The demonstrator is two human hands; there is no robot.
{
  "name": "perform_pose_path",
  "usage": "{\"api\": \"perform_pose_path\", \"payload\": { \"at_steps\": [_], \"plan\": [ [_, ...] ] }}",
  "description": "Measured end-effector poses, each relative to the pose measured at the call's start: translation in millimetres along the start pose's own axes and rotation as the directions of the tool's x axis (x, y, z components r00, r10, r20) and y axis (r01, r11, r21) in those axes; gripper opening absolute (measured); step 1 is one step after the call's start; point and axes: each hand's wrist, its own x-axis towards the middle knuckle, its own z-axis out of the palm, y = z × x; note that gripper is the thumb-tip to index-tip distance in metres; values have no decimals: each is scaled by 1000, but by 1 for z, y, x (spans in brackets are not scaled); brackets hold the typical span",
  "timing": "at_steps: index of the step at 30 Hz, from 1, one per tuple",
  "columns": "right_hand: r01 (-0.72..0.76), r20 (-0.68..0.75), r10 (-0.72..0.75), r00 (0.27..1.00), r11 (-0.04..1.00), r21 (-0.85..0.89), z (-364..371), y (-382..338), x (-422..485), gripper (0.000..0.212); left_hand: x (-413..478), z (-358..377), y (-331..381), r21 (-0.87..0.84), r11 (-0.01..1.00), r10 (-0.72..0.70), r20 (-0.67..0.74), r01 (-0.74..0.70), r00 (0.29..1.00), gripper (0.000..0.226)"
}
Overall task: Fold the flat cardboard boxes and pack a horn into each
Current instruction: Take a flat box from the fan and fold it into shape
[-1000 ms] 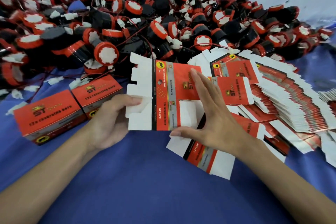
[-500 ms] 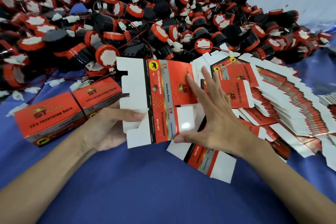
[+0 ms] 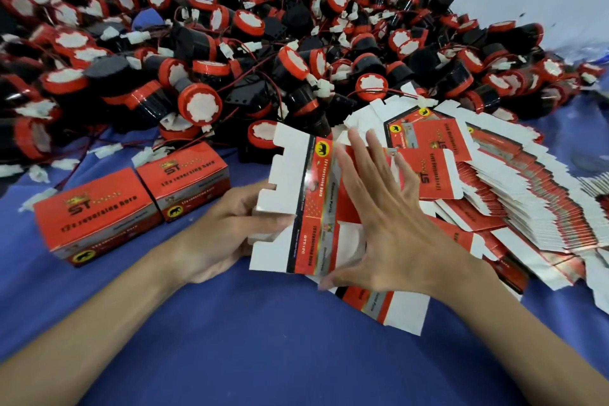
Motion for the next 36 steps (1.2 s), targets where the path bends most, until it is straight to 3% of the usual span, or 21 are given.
{"api": "perform_pose_path", "payload": {
  "at_steps": [6, 12, 18, 24, 28, 30, 32, 36],
  "plan": [
    [15, -77, -12, 997, 999, 41, -4, -6, 0, 124, -1, 2, -1, 8, 1000, 22, 1, -22, 1000, 28],
    [85, -71, -77, 994, 990, 116, 0, -8, -2, 125, -1, -2, 1, -43, 997, 58, -20, -59, 998, 29],
    [143, -96, -132, 987, 982, 122, 3, -14, -2, 118, -2, 8, 0, 270, 950, 167, -5, -159, 986, 25],
    [220, -254, -189, 949, 971, 98, -1, -15, -1, 106, -5, 18, 2, 374, 885, 281, 47, -277, 959, 27],
    [294, -477, -195, 857, 945, 141, -5, -16, -3, 82, -4, 20, 1, 493, 802, 376, 21, -337, 926, 24],
    [321, -551, -185, 814, 933, 161, -5, -16, -3, 74, -2, 21, 3, 542, 734, 458, 50, -409, 888, 42],
    [342, -571, -185, 800, 923, 179, -4, -18, -3, 70, -4, 22, 4, 545, 707, 483, 92, -450, 871, 56],
    [375, -558, -205, 804, 904, 208, -3, -21, -3, 69, -4, 18, -2, 514, 761, 420, 78, -397, 904, 47]
  ]
}}
